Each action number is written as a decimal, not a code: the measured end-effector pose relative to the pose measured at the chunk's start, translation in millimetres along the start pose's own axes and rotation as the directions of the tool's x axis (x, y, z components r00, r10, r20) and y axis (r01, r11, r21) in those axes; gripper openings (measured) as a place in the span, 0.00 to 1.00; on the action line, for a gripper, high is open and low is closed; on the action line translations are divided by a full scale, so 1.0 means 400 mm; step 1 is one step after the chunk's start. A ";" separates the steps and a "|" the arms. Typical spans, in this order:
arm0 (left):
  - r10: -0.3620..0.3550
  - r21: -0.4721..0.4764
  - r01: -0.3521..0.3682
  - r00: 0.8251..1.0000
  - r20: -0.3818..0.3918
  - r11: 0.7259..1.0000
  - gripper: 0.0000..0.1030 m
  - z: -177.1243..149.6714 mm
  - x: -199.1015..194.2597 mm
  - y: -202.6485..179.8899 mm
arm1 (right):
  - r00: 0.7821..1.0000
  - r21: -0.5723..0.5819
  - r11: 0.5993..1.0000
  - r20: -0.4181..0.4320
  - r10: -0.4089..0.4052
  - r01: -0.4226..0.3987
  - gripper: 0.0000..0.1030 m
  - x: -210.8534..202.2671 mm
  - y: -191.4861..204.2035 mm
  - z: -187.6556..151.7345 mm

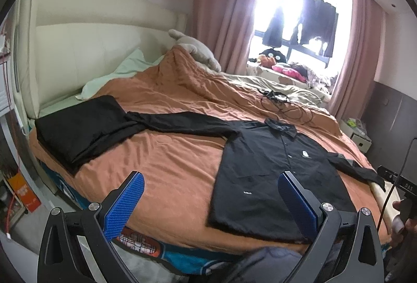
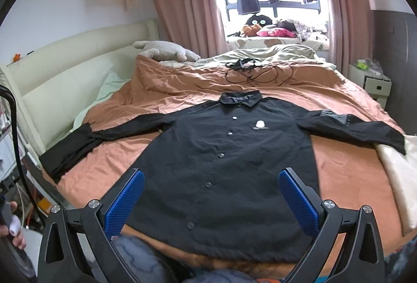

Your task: Fold large clothes

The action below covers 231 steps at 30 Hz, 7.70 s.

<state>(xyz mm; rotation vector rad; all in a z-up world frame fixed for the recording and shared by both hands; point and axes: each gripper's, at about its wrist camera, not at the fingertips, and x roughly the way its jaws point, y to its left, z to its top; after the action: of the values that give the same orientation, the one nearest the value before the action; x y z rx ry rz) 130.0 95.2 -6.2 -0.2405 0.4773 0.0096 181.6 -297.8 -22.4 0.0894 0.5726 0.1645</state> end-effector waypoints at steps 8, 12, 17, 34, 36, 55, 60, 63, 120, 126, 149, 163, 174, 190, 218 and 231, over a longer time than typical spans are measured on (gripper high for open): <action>0.023 -0.006 -0.023 0.998 -0.064 1.000 1.00 0.055 0.126 0.019 | 0.998 0.039 0.999 -0.047 0.034 -0.032 1.00 0.162 0.026 0.057; 0.025 -0.004 -0.025 0.996 -0.089 1.000 1.00 0.076 0.197 0.013 | 0.997 0.092 0.994 -0.047 0.063 -0.059 1.00 0.222 0.030 0.075; 0.036 0.010 -0.035 0.992 -0.120 0.999 1.00 0.106 0.291 0.015 | 0.995 0.132 0.989 -0.065 0.071 -0.062 1.00 0.325 0.046 0.090; 0.050 -0.085 -0.072 0.969 -0.241 0.994 0.83 0.200 0.646 0.138 | 0.987 0.239 0.966 -0.104 0.125 -0.097 0.92 0.643 0.086 0.150; 0.061 -0.115 -0.094 0.964 -0.259 0.989 0.82 0.209 0.692 0.169 | 0.983 0.249 0.964 -0.128 0.130 -0.095 0.85 0.686 0.087 0.155; 0.140 -0.368 -0.337 0.872 -0.468 0.867 0.71 0.178 1.058 0.410 | 0.955 0.297 0.947 -0.222 0.196 -0.125 0.52 1.011 0.119 0.217; 0.185 -0.387 -0.380 0.872 -0.453 0.840 0.60 0.183 1.103 0.439 | 0.945 0.320 0.937 -0.242 0.222 -0.139 0.49 1.071 0.129 0.212; 0.192 -0.393 -0.388 0.871 -0.453 0.833 0.09 0.193 1.106 0.446 | 0.934 0.334 0.928 -0.250 0.256 -0.164 0.32 1.107 0.143 0.214; -0.415 0.097 0.455 0.866 -0.278 0.885 0.02 0.477 1.054 -0.717 | 0.988 0.757 0.654 -0.096 0.118 -0.004 0.70 0.708 -0.500 0.144; -0.433 0.088 0.546 0.744 -0.509 0.833 0.80 0.300 1.112 -0.815 | 0.989 0.802 0.596 -0.106 0.102 0.024 0.70 0.702 -0.551 0.112; -0.201 -0.292 0.101 0.920 -0.337 0.951 0.71 0.216 0.981 -0.378 | 0.986 0.602 0.798 -0.127 0.112 -0.013 0.70 0.777 -0.369 0.188; -0.119 -0.459 -0.061 0.928 -0.353 0.886 0.57 0.183 1.010 -0.140 | 0.957 0.353 0.930 -0.290 0.000 0.107 0.70 0.974 -0.159 0.235; -0.085 -0.483 -0.114 0.925 -0.370 0.868 0.57 0.177 1.023 -0.060 | 0.905 0.161 0.960 -0.399 -0.147 0.227 0.70 1.152 -0.078 0.201; -0.082 -0.403 -0.077 0.928 -0.362 0.912 0.57 0.183 1.017 -0.127 | 0.969 0.329 0.936 -0.242 -0.045 0.125 0.06 0.939 -0.225 0.269; -0.097 -0.223 0.006 0.912 -0.399 0.975 0.62 0.179 1.007 -0.316 | 0.944 0.717 0.617 -0.208 -0.257 0.326 0.63 0.532 -0.709 0.124; -0.099 -0.144 0.040 0.895 -0.436 0.989 0.79 0.133 1.020 -0.412 | 0.921 0.792 0.502 -0.188 -0.342 0.348 0.63 0.435 -0.931 0.011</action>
<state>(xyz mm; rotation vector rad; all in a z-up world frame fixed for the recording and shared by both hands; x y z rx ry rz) 527.4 -71.8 -109.1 -0.3928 0.9248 -0.0861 376.4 -632.9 -159.4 0.8905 0.6245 -0.5287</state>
